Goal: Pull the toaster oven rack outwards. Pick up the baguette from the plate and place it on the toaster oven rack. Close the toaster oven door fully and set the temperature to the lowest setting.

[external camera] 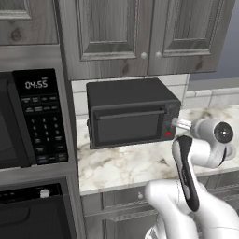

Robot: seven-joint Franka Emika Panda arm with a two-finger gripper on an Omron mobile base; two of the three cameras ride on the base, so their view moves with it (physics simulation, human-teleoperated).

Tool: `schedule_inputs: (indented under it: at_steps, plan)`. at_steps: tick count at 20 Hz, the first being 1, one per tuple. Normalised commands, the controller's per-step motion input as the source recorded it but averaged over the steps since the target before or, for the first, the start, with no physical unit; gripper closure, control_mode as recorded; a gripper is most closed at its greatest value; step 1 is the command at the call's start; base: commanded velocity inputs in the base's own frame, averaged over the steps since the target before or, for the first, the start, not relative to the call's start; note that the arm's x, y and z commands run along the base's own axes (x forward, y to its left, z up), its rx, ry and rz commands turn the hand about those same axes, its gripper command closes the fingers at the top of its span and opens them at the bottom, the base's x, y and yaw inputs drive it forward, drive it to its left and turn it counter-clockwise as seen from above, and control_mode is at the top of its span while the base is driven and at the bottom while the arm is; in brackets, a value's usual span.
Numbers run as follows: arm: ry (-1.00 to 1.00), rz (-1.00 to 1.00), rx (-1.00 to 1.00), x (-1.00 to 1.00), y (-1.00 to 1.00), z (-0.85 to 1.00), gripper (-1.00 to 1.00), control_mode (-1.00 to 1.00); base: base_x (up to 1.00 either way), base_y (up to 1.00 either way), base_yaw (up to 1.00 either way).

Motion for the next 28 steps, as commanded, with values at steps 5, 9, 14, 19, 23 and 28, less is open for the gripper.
schedule_inputs:
  at_steps: [5,9,14,19,23,28]
  plan:
    - [-0.03,0.0,0.0,0.16,-0.07,-0.2,-1.0,-1.0,0.0,0.0,0.0]
    - [-0.04,0.0,0.0,0.16,-0.16,-0.15,-1.0,-1.0,0.0,0.0,0.0]
    - [-0.04,0.01,0.0,0.1,-0.09,-0.11,-1.0,-1.0,0.0,0.0,0.0]
    - [-0.01,0.0,0.0,0.03,0.0,-0.05,-1.0,-1.0,0.0,0.0,0.0]
    - [0.03,0.0,-0.01,-0.08,0.08,-0.05,-1.0,-1.0,0.0,0.0,0.0]
    - [-0.02,0.0,0.0,-0.19,0.1,-0.24,-1.0,-1.0,0.0,0.0,0.0]
